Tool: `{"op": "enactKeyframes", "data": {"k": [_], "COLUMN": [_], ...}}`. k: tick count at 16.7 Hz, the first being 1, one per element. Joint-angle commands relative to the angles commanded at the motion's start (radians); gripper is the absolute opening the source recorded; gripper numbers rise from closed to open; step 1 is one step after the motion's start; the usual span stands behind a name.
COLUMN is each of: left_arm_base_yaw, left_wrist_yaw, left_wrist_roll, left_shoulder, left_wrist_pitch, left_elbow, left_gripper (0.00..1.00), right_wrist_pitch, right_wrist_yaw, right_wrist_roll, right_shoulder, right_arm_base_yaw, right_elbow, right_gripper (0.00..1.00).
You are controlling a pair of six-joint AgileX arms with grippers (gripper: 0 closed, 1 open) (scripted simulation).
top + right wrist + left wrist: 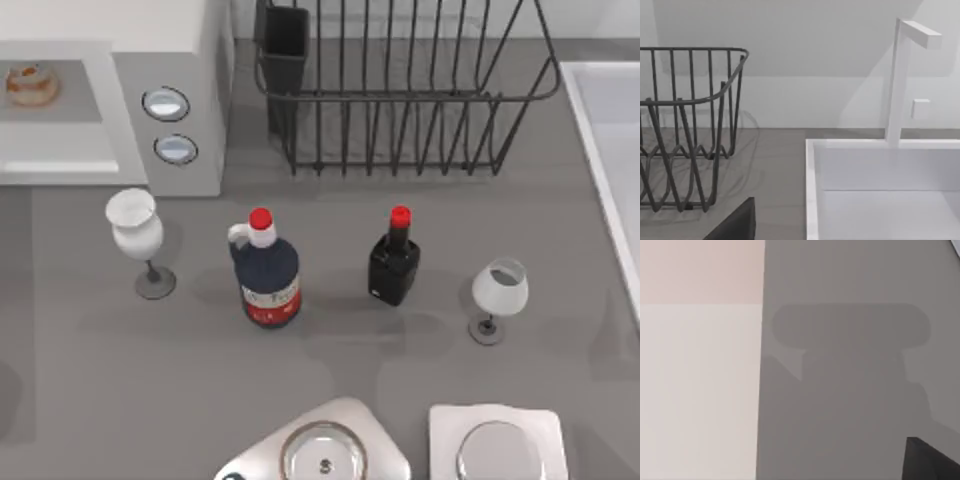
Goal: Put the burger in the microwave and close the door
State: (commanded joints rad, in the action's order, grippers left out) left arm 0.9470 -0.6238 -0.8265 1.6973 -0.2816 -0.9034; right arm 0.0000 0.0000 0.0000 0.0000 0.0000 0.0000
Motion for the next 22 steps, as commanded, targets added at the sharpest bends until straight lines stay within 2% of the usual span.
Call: {"op": "enactKeyframes", "data": {"k": [4,11,18,22], "left_arm_base_yaw": [-0.062,-0.078,-0.336,-0.367], "left_wrist_yaw": [0.030,0.043,0.179,0.208], "left_wrist_roll": [0.079,0.102,0.342,0.373], "left_shoulder": [-0.119,-0.141,-0.409,-0.439], "left_wrist_pitch": [0.074,0.088,0.166,0.185], "left_elbow": [0.144,0.172,0.405,0.436], "left_gripper": [0.00,0.00,0.00,0.00], "right_wrist_pitch": [0.000,0.000,0.000,0.000], "right_wrist_yaw": [0.000,0.000,0.000,0.000], "right_wrist_roll": [0.000,0.000,0.000,0.000], "right_shoulder": [0.000,0.000,0.000,0.000], "right_arm_base_yaw": [0.000,0.000,0.000,0.000], "right_elbow": [0.000,0.000,0.000,0.000], "right_gripper": [1.00,1.00,1.00,1.00]}}
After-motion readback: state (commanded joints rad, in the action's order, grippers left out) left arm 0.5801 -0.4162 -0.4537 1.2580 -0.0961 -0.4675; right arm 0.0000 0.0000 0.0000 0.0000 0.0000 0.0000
